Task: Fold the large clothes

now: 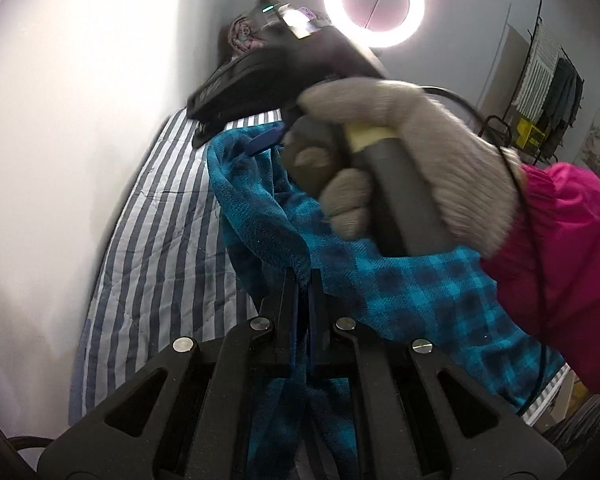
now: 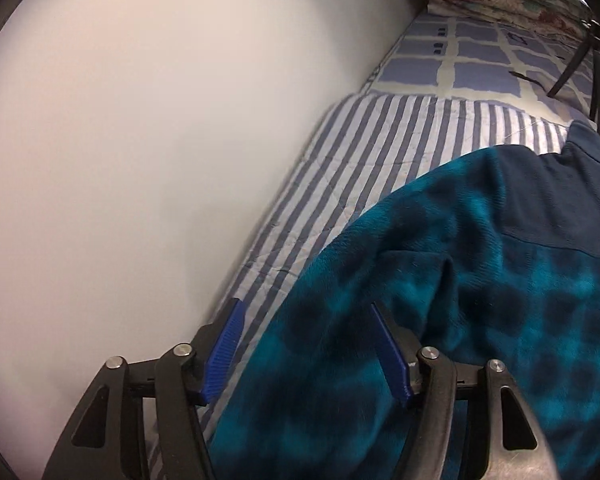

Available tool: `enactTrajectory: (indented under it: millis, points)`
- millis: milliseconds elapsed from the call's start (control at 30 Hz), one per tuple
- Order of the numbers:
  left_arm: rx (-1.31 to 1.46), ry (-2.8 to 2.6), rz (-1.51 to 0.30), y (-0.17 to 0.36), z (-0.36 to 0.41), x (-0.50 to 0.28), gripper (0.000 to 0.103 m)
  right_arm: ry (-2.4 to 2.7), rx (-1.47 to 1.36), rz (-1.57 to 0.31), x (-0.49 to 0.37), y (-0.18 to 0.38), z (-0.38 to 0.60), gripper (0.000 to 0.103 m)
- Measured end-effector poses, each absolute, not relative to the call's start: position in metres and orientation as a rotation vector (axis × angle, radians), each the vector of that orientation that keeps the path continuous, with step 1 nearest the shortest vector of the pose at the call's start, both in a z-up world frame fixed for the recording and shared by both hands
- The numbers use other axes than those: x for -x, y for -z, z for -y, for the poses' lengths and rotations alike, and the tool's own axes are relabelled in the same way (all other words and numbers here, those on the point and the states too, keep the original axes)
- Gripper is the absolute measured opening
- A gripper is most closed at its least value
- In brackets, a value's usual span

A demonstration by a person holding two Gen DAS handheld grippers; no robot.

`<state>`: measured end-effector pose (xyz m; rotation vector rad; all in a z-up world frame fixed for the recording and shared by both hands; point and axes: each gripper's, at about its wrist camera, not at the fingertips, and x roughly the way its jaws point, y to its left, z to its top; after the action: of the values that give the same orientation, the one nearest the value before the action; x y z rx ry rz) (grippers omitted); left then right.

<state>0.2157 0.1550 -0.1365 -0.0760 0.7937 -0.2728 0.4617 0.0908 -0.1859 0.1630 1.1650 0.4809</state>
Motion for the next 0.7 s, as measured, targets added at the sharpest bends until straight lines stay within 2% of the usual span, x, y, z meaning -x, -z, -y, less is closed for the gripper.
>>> enactTrajectory:
  millis: [67, 133, 500, 600, 633, 667, 700]
  points:
    - [0.07, 0.278, -0.796, 0.136, -0.153, -0.215, 0.001, -0.474, -0.13, -1.188, -0.466, 0.194, -0.098, 0.021]
    - [0.06, 0.282, -0.798, 0.136, -0.149, -0.213, 0.001, -0.48, -0.131, -1.208, -0.469, 0.2, -0.097, 0.002]
    - [0.111, 0.419, -0.845, 0.118, -0.113, -0.2, 0.002, -0.402, -0.223, -1.068, -0.449, 0.156, 0.015, 0.0]
    - [0.136, 0.464, -0.864, 0.107, -0.105, -0.187, 0.017, -0.336, -0.244, -1.094, -0.444, 0.174, 0.056, 0.0]
    - [0.134, 0.461, -0.854, 0.101, -0.106, -0.181, 0.031, -0.304, -0.246, -1.112, -0.442, 0.184, 0.068, 0.0]
    - [0.134, 0.449, -0.842, 0.097, -0.109, -0.177, 0.041, -0.284, -0.244, -1.123, -0.441, 0.191, 0.073, 0.0]
    - [0.138, 0.427, -0.83, 0.092, -0.115, -0.173, 0.042, -0.258, -0.238, -1.136, -0.438, 0.201, 0.082, 0.0]
